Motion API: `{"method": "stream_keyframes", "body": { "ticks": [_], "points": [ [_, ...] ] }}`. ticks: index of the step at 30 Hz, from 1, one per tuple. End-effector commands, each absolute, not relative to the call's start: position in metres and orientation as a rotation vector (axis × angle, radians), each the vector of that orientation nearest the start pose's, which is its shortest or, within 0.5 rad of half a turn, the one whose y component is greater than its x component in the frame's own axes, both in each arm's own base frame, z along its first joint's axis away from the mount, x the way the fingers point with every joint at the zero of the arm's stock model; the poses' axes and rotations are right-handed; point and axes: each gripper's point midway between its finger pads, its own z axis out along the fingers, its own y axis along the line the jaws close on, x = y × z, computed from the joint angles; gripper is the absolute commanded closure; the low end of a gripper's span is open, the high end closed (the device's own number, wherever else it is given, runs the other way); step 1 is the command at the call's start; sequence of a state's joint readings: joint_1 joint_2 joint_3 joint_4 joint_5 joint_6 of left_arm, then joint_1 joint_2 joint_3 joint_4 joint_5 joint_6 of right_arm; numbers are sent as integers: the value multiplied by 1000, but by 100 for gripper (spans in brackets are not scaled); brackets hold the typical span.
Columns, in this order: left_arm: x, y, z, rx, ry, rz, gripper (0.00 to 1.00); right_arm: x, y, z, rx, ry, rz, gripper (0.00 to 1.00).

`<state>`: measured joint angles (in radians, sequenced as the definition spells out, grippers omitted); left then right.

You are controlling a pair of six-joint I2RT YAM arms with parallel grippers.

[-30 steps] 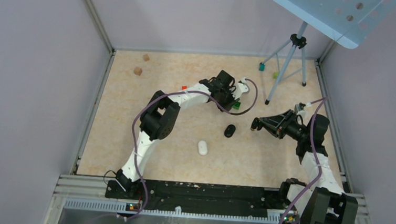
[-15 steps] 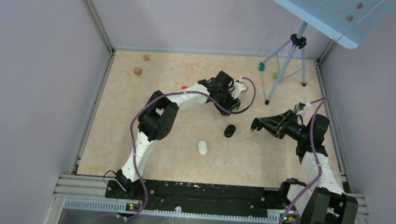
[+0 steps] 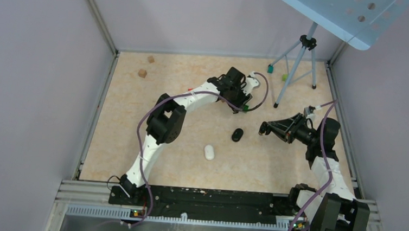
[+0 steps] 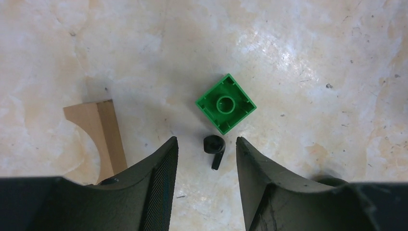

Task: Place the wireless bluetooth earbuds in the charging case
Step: Pick up the right earbud from the center of the board.

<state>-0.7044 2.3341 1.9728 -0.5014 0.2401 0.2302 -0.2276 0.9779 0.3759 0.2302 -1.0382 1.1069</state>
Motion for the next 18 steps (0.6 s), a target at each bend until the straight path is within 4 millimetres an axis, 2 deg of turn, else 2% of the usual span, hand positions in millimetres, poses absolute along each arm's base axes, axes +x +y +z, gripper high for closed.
{"method": "stream_keyframes", "body": {
  "ticks": [1, 7, 18],
  "points": [
    [418, -404, 49, 1238, 2175, -489, 47, 264, 112, 199, 518, 1942, 1543, 100],
    [418, -408, 45, 1257, 2176, -502, 50, 264, 112, 200, 516, 1941, 1545, 100],
    [410, -402, 37, 1296, 2210, -490, 57, 265, 112, 201, 515, 1940, 1542, 100]
  ]
}}
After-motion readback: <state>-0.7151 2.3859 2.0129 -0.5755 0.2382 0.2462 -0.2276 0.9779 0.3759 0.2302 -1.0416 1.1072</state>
